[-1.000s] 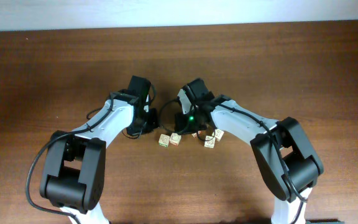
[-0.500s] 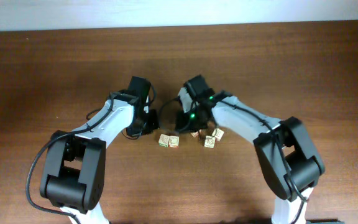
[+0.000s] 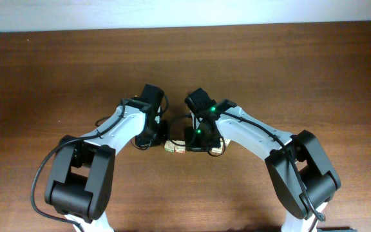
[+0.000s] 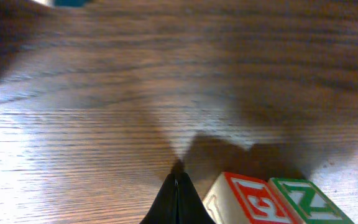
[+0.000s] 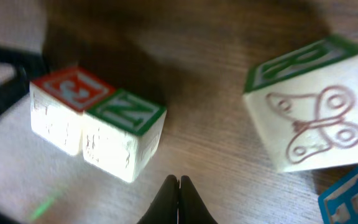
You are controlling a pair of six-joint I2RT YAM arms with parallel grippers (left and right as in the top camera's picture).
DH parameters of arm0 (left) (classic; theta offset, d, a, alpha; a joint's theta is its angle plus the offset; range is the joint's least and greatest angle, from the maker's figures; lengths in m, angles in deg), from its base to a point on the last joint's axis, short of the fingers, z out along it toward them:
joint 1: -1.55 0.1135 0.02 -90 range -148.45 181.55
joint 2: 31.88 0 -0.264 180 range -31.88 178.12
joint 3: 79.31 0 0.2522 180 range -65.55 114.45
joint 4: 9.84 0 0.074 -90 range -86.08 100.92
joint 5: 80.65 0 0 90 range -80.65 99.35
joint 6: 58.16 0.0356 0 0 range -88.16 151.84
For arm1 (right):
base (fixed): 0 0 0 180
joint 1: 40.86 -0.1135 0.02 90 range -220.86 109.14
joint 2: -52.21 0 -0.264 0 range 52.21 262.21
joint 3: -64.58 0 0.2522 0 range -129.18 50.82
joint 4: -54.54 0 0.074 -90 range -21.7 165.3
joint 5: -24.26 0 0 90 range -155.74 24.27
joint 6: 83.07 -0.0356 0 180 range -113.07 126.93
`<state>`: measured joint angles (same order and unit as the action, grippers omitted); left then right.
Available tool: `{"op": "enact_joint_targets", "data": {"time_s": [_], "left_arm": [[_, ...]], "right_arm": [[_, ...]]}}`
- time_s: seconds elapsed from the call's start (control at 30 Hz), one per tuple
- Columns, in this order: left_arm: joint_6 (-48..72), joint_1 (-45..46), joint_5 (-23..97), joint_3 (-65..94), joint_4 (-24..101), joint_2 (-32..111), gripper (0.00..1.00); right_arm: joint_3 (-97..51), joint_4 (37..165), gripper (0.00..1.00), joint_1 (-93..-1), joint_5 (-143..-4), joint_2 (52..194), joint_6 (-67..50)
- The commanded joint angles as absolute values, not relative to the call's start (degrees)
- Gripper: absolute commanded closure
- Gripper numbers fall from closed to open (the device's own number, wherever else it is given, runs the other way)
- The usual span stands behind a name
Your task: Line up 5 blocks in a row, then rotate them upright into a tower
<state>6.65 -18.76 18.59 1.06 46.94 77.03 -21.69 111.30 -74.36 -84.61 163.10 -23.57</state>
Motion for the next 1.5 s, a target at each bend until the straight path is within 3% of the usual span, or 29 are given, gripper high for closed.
{"op": "enact_joint_targets", "data": {"time_s": [0.0, 0.37, 0.83, 1.1, 1.47], "left_arm": [[5.9, -19.3, 20.7, 0.6, 46.9, 77.0, 1.00], [5.5, -19.3, 30.6, 0.6, 46.7, 77.0, 1.00], [5.5, -16.3, 23.0, 0.7, 41.6, 77.0, 1.00], [5.6, -11.7, 18.0, 1.7, 37.8, 77.0, 0.99], [5.5, -11.3, 18.1, 1.7, 37.6, 77.0, 0.99]], "right_arm": [[-21.1, 109.4, 0.96, -75.4, -83.1, 162.5, -28.6], [-21.1, 105.8, 0.96, -76.0, -83.7, 162.6, -30.0], [-24.2, 106.0, 0.96, -71.8, -86.6, 161.9, -20.9], [-27.2, 112.7, 0.96, -63.7, -74.0, 161.9, -19.4], [-25.6, 108.7, 0.96, -66.0, -79.5, 167.1, -14.4]]}}
